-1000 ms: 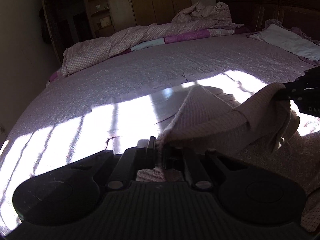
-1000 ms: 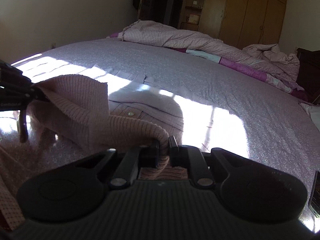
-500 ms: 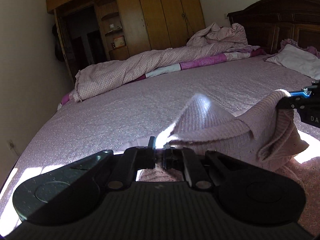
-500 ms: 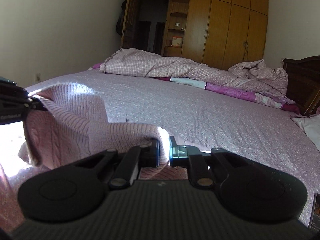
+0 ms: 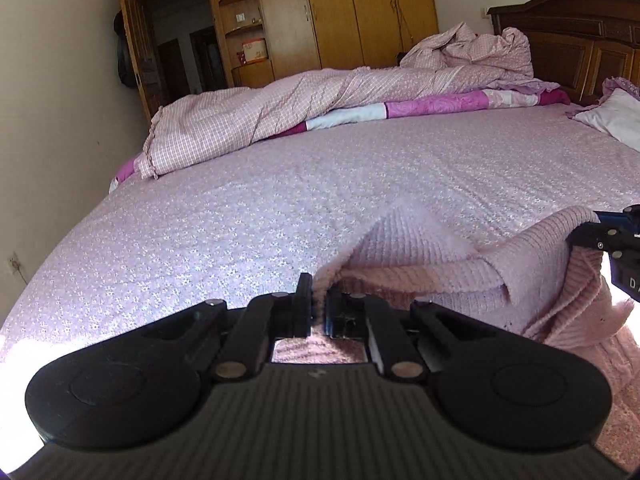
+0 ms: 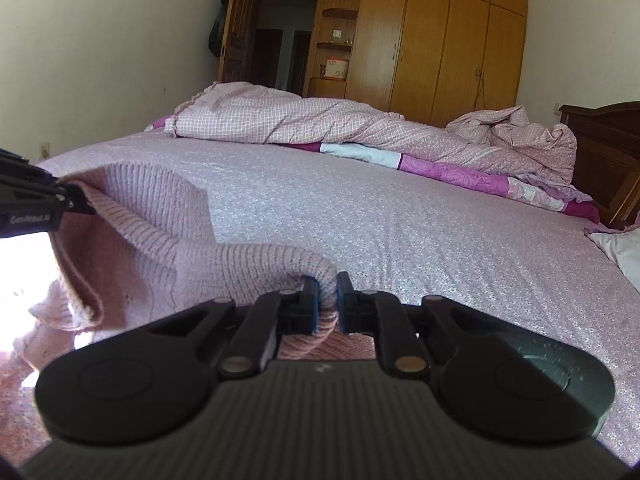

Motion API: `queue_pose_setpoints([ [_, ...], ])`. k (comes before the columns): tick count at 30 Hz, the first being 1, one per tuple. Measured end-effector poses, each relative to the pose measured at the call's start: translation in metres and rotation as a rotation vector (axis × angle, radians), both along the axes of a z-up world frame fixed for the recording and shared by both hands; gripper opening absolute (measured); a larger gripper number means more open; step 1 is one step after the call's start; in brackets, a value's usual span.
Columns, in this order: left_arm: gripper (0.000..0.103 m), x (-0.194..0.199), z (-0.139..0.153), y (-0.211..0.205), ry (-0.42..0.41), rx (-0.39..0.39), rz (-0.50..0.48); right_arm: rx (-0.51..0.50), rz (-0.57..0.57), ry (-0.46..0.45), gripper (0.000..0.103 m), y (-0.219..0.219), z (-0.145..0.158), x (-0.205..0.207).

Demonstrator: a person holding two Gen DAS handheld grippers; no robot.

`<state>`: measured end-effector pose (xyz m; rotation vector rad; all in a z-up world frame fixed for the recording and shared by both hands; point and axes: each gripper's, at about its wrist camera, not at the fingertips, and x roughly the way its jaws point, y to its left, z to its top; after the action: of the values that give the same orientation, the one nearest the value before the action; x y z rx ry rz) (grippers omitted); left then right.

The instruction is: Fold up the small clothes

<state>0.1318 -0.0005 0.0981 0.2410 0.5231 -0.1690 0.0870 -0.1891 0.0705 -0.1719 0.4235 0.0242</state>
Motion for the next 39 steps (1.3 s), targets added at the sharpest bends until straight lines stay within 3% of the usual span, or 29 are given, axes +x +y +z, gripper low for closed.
queue_pose_setpoints([
  [5, 0.006, 0.047, -0.042, -0.002, 0.072, 0.013, 0.034, -0.062, 0.009, 0.057, 0.012, 0.004, -0.028, 0.032],
  [11, 0.007, 0.078, -0.083, 0.0, 0.148, 0.031, 0.058, -0.026, 0.02, 0.197, 0.013, -0.002, -0.061, 0.062],
  [15, 0.008, 0.088, -0.095, 0.004, 0.167, 0.008, 0.056, -0.01, 0.014, 0.195, 0.015, -0.003, -0.073, 0.066],
  [17, 0.016, 0.09, -0.093, 0.006, 0.174, -0.003, 0.058, 0.015, -0.004, 0.191, 0.016, -0.005, -0.073, 0.067],
  [19, 0.032, 0.087, -0.087, 0.012, 0.188, -0.027, 0.058, 0.051, -0.016, 0.191, 0.017, -0.009, -0.071, 0.066],
  [22, 0.055, 0.075, -0.071, 0.025, 0.189, -0.077, 0.06, 0.128, -0.037, 0.187, 0.028, -0.018, -0.062, 0.06],
  [25, 0.064, 0.056, -0.054, 0.035, 0.164, -0.097, 0.058, 0.202, -0.042, 0.168, 0.031, -0.028, -0.052, 0.048],
  [31, 0.068, 0.022, -0.036, 0.046, 0.136, -0.071, 0.034, 0.206, -0.034, 0.131, 0.031, -0.033, -0.034, 0.02],
  [34, 0.069, 0.003, -0.03, 0.049, 0.133, -0.058, 0.009, 0.191, -0.012, 0.124, 0.047, -0.031, -0.031, 0.004],
  [39, 0.069, -0.022, -0.033, 0.046, 0.155, -0.046, -0.055, 0.168, 0.013, 0.127, 0.049, -0.023, -0.038, -0.023],
])
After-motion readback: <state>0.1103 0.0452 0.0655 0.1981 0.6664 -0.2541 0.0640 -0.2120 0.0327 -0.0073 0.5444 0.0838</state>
